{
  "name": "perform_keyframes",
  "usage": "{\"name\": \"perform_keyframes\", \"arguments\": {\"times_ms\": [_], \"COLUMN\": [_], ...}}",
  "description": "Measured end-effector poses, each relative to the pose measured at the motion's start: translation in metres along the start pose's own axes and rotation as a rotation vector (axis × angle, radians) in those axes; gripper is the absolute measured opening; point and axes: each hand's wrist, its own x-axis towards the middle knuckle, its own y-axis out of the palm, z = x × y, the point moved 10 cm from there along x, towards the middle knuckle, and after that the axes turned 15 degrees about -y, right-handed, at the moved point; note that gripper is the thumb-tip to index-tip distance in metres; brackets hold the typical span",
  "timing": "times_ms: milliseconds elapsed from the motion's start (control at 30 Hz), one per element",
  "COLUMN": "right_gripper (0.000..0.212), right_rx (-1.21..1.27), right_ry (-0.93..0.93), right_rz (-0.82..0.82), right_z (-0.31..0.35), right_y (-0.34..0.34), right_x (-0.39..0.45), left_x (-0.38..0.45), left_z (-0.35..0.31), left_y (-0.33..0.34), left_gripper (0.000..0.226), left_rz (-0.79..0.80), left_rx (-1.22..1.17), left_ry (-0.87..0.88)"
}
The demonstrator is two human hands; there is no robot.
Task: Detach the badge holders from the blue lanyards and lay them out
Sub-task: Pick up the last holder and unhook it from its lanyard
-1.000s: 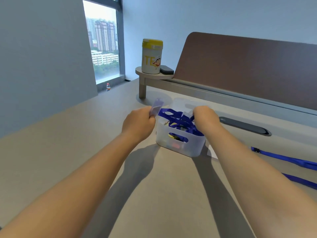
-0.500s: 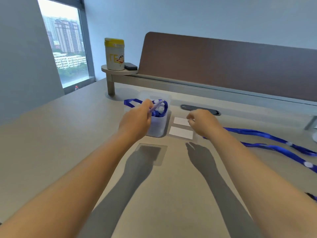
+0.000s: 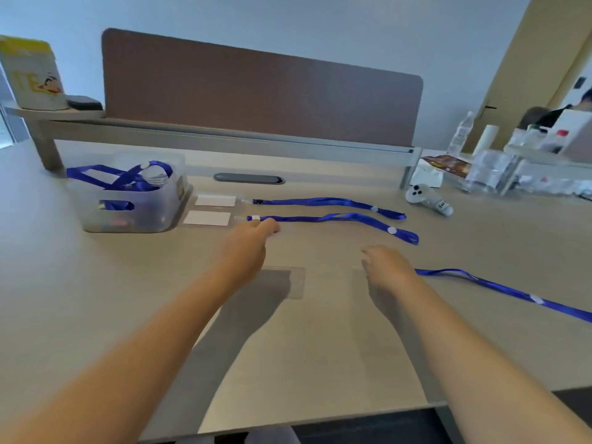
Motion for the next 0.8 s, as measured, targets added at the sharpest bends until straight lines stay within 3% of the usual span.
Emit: {"name": "perform_keyframes", "arguments": {"times_ms": [67,367,633,800], "right_gripper": [0.015,0.020,0.017,0.014], "right_rx": [-0.049,0.018,0.448,0.697], "right_ry": [0.015,-0.010,-0.131,-0.242], "right_rz": [0.038,-0.053,-0.290,-0.430], "right_z": [-0.013,-0.015,0.020,0.058], "right_y": [0.010,0.005,-0.021,-0.054], "right_x": [-0.003,0.005,-0.001,-0.004], "left_x": [0.001,0.005,0.010,0.011], "left_z": [-0.010,-0.029,-0.030,-0.017], "left_y": [0.009,0.029,0.011,-0.008], "left_gripper": [0.037,0.026,0.030,0.032], "left_rz": [0.013,0.011,-0.066,-0.050], "left_rx": [0.030,0.054,-0.048,-0.392], "left_ry": [0.014,0.054,0.026,-0.087]}}
